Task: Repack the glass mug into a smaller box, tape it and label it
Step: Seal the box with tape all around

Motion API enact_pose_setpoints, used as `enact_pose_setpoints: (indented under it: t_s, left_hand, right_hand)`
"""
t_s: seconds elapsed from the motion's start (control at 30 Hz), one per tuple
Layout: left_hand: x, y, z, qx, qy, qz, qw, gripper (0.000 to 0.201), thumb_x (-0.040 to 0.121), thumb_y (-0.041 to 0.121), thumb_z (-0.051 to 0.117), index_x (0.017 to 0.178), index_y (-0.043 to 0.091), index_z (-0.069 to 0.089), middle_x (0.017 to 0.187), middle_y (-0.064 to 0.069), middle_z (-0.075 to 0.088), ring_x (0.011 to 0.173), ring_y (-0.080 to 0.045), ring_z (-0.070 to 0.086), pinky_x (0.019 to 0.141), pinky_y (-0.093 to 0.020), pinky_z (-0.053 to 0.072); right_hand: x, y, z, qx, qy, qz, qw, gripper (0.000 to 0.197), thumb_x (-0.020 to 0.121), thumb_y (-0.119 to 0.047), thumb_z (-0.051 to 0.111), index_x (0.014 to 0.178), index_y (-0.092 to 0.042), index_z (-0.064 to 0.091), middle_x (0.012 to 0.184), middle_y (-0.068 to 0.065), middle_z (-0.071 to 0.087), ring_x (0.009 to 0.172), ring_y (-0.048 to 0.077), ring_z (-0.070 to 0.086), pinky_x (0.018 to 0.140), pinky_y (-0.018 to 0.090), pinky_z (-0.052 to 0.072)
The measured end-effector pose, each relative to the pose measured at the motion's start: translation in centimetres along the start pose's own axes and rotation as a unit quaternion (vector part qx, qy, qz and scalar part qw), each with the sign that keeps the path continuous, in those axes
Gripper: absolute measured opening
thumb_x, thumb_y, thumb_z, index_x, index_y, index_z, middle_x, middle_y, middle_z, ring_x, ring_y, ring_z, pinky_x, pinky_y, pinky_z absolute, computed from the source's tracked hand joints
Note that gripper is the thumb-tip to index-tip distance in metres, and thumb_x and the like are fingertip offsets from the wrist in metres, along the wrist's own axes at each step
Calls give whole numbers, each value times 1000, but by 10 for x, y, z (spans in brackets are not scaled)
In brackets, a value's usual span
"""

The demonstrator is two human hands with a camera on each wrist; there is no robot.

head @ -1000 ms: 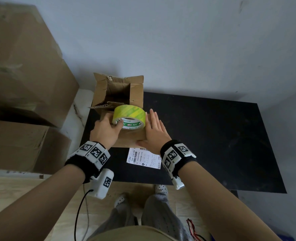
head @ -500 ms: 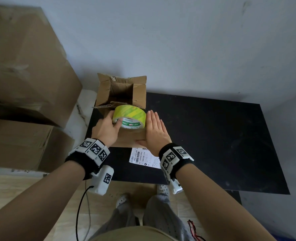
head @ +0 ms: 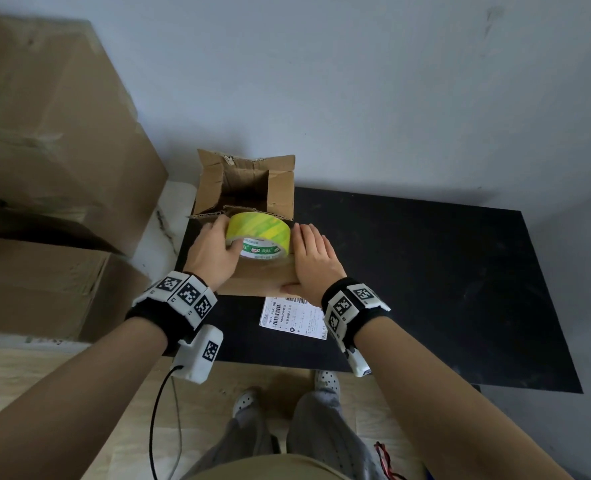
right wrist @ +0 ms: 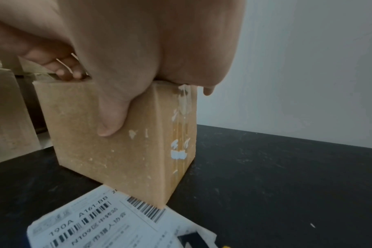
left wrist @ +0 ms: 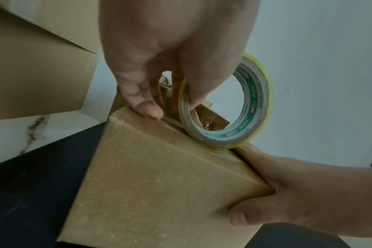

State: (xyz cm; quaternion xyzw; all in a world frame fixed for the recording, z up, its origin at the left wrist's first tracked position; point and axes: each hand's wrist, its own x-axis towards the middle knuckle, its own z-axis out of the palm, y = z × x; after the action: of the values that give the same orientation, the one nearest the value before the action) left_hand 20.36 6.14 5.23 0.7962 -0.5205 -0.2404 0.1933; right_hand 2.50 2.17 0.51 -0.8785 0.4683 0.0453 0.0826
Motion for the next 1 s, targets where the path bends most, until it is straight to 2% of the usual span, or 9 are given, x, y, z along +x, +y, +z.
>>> enact_pose_setpoints:
  t_s: [0.1, 0.17, 0.23, 0.4, 0.5, 0.6, 0.73, 0.9, 1.0]
  left_hand:
    - [-2, -3, -1, -28, -6, -4, 1000, 37, 92, 10, 49, 127, 15, 38, 101, -15, 62, 86, -32, 64, 76, -43, 54]
    - [-1, -8, -7, -71, -7, -27, 997, 44, 93, 6, 47, 132, 20, 33, 98, -15, 62, 78, -30, 67, 70, -47, 57]
    - [0, -14, -16, -72, -2, -37, 997, 40, 93, 5, 45, 128, 22, 34, 95, -13, 62, 74, -29, 67, 66, -48, 58]
    - [2, -20, -29, -4, 0, -6, 1000, 23, 91, 6, 49, 103, 22, 37, 91, -9, 59, 81, -30, 64, 68, -48, 57]
    - [3, -17, -35, -1, 9, -5, 1000, 22, 90, 5, 49, 104, 18, 38, 97, -11, 56, 89, -34, 61, 71, -49, 56]
    - [2, -13, -41, 25, 13, 14, 1000, 21, 89, 4, 50, 104, 13, 40, 95, -11, 53, 87, -33, 58, 72, -48, 53]
    - [-3, -8, -44, 69, 13, 35, 997, 20, 88, 7, 52, 96, 15, 36, 90, -8, 48, 83, -30, 53, 66, -39, 39]
    - [-2, -23, -61, 157, 42, 10, 987, 25, 86, -1, 53, 103, 11, 39, 108, -16, 45, 91, -44, 55, 66, -41, 37]
    - [-2, -28, -60, 179, 22, 3, 984, 29, 84, -4, 52, 106, 10, 39, 109, -17, 43, 92, -43, 54, 67, -40, 36]
  right_hand:
    - [-1, 2, 3, -17, 6, -7, 1000, 118, 68, -57, 74, 148, 1, 10, 154, 18, 22, 144, 30, 19, 117, 42, 16]
    - [-1, 3, 3, -19, 9, -9, 1000, 118, 68, -56, 74, 148, 2, 10, 153, 19, 23, 144, 31, 20, 117, 42, 16]
    - [-1, 2, 2, -18, 8, -10, 1000, 118, 69, -56, 73, 148, 2, 8, 153, 19, 21, 144, 31, 19, 118, 41, 14]
    - [0, 3, 1, -19, 3, -13, 1000, 118, 69, -56, 73, 148, 2, 6, 154, 19, 19, 144, 31, 17, 118, 41, 12]
    - [-1, 3, 1, -22, 1, -10, 1000, 118, 69, -56, 73, 148, 2, 7, 154, 19, 19, 144, 31, 17, 118, 41, 13]
    - [-1, 2, 1, -25, 3, -11, 1000, 119, 68, -56, 73, 148, 3, 8, 154, 20, 20, 144, 32, 19, 118, 42, 14]
    - [-1, 1, 1, -31, 2, -9, 999, 119, 67, -56, 74, 148, 3, 10, 153, 20, 22, 143, 32, 21, 118, 42, 15]
    - [-4, 6, 0, -28, -5, -5, 1000, 116, 71, -56, 71, 148, 1, 6, 154, 19, 18, 145, 31, 16, 118, 40, 11]
    - [-4, 7, 0, -24, -5, -7, 1000, 116, 71, -56, 71, 148, 1, 5, 155, 19, 17, 145, 31, 16, 118, 40, 9]
